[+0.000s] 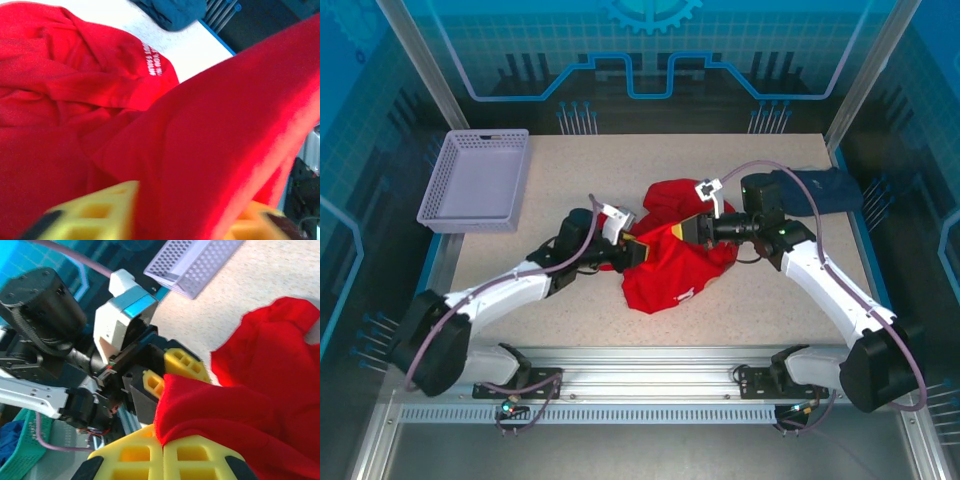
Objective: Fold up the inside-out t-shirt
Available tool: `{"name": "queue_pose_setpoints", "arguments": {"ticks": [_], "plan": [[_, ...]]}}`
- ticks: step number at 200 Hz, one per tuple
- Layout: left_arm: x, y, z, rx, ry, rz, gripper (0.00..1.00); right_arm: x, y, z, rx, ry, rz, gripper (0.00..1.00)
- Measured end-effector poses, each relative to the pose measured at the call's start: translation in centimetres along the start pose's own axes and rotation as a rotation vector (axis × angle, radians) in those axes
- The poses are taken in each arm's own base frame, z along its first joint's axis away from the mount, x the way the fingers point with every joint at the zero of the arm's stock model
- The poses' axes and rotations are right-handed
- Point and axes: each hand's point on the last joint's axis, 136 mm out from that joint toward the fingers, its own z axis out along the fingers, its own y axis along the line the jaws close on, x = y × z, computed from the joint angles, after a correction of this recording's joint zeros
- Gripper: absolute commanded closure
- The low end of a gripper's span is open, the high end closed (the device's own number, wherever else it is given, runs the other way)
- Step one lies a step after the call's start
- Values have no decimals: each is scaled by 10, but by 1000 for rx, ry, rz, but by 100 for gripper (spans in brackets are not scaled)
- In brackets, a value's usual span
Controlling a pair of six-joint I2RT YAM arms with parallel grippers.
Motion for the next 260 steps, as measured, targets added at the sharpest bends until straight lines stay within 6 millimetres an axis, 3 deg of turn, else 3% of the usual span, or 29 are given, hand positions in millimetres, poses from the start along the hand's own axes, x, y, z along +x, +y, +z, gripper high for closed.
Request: {"name": "queue_pose_setpoints", "arguments": {"ticks": [14, 41, 80, 142, 209, 226, 260], "plan": [[-1, -11, 1, 63, 1, -9, 100, 7, -15, -1, 86, 15, 24, 100], [-11, -45, -14, 227, -64, 13, 100, 20, -40, -8, 232, 47, 58, 100], [-16, -78, -43, 369, -125, 58, 100, 24, -45, -28, 304, 42, 53, 99], [-18, -85, -56, 412, -170, 63, 100, 20, -11, -53, 175, -11, 28, 97], [-17, -83, -56, 409, -159, 36, 100, 31, -47, -62, 424, 13, 34, 69], [-15, -79, -54, 391, -146, 23, 100, 31, -36, -59, 455, 6, -75, 63], [-15, -77, -54, 367, -139, 22, 100, 31, 14, -42, 372, -31, -358, 47]]}}
